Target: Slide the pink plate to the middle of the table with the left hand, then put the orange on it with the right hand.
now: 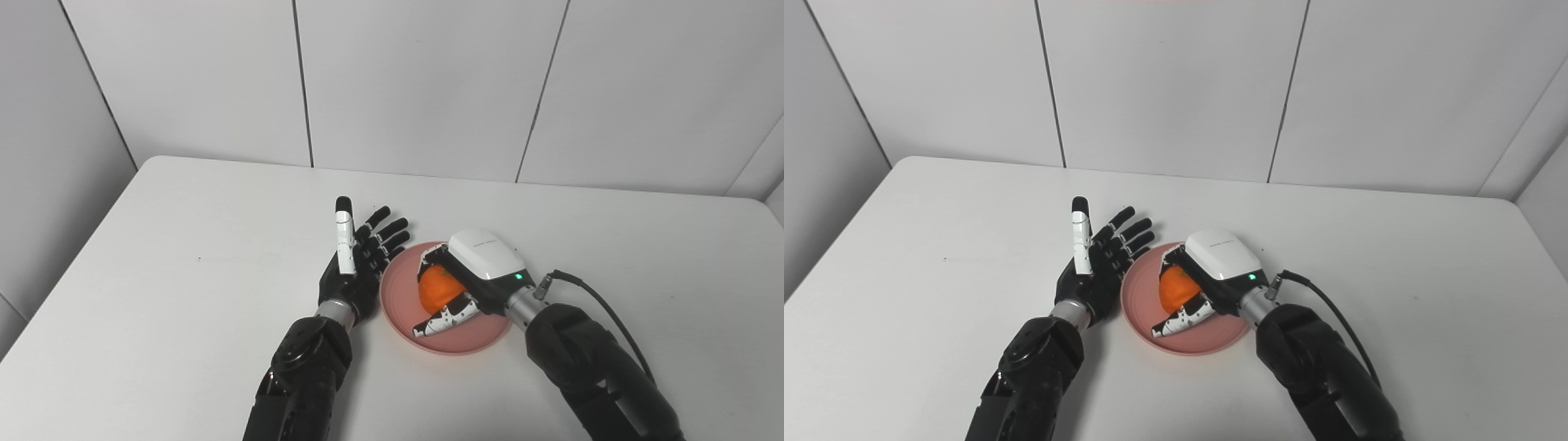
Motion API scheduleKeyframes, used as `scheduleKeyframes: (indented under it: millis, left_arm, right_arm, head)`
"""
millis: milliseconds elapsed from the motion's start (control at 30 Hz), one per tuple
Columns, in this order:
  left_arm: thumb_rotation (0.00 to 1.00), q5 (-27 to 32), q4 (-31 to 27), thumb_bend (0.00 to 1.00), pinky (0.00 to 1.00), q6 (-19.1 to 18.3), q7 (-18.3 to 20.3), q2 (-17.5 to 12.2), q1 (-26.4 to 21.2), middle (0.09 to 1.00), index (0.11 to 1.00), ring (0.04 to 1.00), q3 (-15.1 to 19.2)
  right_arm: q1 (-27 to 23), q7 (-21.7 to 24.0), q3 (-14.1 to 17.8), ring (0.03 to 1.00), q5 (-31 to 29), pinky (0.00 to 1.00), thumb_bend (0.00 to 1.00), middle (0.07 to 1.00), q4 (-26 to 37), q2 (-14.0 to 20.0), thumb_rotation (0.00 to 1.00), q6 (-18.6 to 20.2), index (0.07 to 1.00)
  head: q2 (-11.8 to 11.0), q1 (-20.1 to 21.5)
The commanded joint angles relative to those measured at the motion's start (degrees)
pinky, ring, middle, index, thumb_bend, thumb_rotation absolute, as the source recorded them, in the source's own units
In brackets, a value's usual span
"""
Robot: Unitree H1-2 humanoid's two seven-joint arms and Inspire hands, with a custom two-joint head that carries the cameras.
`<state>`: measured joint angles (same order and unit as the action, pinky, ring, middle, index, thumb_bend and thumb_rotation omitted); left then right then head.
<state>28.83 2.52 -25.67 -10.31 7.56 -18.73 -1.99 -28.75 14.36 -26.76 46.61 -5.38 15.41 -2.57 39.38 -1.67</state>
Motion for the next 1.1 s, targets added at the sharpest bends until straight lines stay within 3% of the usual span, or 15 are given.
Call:
scheduleKeyframes:
  millis: [0,167,367,600,833,933,1000,1067]
  left_arm:
    - [1.0,-0.25,1.7,0.82,0.88,-1.24,-0.78,0.53,0.94,0.763,0.854,0.804,0.13]
    - [1.0,-0.08,1.51,0.83,0.85,-1.23,-1.35,0.12,1.01,0.777,0.87,0.809,-0.64]
    - [1.0,-0.23,1.47,0.83,0.81,-1.24,-1.57,0.14,1.0,0.782,0.886,0.81,-0.75]
    - [1.0,-2.72,1.7,0.84,0.96,-0.97,0.64,0.52,1.25,0.821,0.888,0.854,0.09]
    - [1.0,-12.55,3.72,0.88,0.99,8.38,3.0,-0.86,1.34,0.886,0.873,0.914,-2.01]
    - [1.0,-17.42,5.96,0.91,1.0,15.14,3.87,-2.09,0.72,0.921,0.895,0.928,-2.73]
    - [1.0,-21.55,7.34,0.92,1.0,19.0,3.66,-3.09,0.16,0.938,0.911,0.938,-3.54]
    - [1.0,-24.81,8.45,0.91,1.0,21.71,3.3,-3.63,-0.3,0.942,0.916,0.941,-3.94]
  right_arm:
    - [-1.83,-2.2,1.07,0.47,-0.87,0.44,0.93,0.517,1.98,0.72,0.83,-3.17,0.539]
    - [-1.85,-1.25,1.25,0.637,-2.9,0.59,1.0,0.678,2.32,1.36,0.94,-4.39,0.693]
    - [-1.46,-0.74,1.49,0.686,-4.63,0.64,1.0,0.721,2.87,1.81,0.99,-5.05,0.73]
    - [0.0,-3.13,3.7,0.712,-6.39,0.63,1.0,0.755,4.08,1.53,1.0,-6.41,0.737]
    - [1.46,-12.45,10.08,0.724,-10.25,0.63,1.0,0.764,2.26,-0.71,1.0,-10.22,0.762]
    - [2.67,-16.09,15.95,0.805,-18.36,0.72,1.0,0.825,-0.75,-4.53,1.0,-9.87,0.806]
    - [3.27,-16.55,19.55,0.859,-25.39,0.8,0.99,0.863,-2.14,-7.05,1.0,-10.08,0.849]
    - [3.67,-16.66,22.21,0.874,-30.23,0.81,0.99,0.877,-3.04,-8.96,1.0,-10.18,0.856]
  head:
    - [0.01,-0.09]
    - [-0.03,0.02]
    - [-0.63,0.44]
    - [-1.28,0.48]
    - [-1.34,1.04]
    - [-1.34,1.04]
    - [-1.34,1.04]
    - [-1.23,1.3]
